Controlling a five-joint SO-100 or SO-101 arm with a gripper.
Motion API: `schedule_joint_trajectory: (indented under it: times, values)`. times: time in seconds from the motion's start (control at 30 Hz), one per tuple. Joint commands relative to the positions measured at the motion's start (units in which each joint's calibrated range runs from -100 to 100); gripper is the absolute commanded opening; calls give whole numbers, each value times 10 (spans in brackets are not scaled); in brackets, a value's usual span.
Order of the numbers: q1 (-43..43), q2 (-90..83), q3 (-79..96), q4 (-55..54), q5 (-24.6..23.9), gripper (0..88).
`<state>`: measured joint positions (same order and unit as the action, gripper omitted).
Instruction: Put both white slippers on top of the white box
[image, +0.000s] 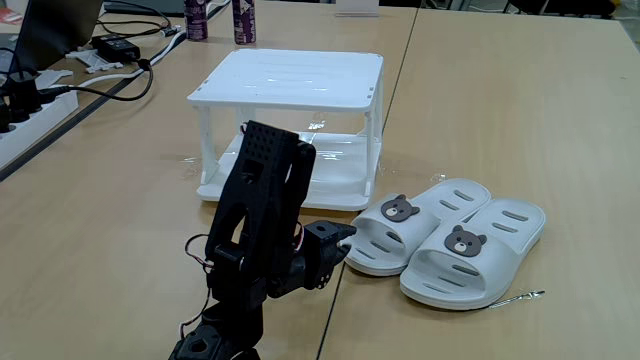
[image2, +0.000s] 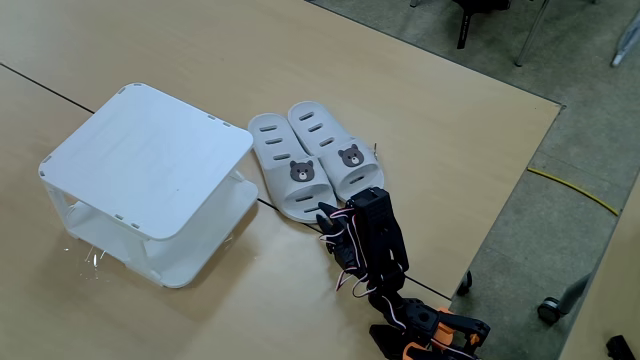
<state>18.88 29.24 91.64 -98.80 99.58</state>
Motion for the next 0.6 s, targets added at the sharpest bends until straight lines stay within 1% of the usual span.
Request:
schedule_joint_trajectory:
  times: [0.0, 0.23, 0.43, 0.57]
  values:
    - [5, -7, 6, -7, 4, 223]
    - [6, -8, -87, -7, 4, 223]
    - [7, -46, -84, -2, 4, 223]
    - [6, -82, 1, -5, 4, 223]
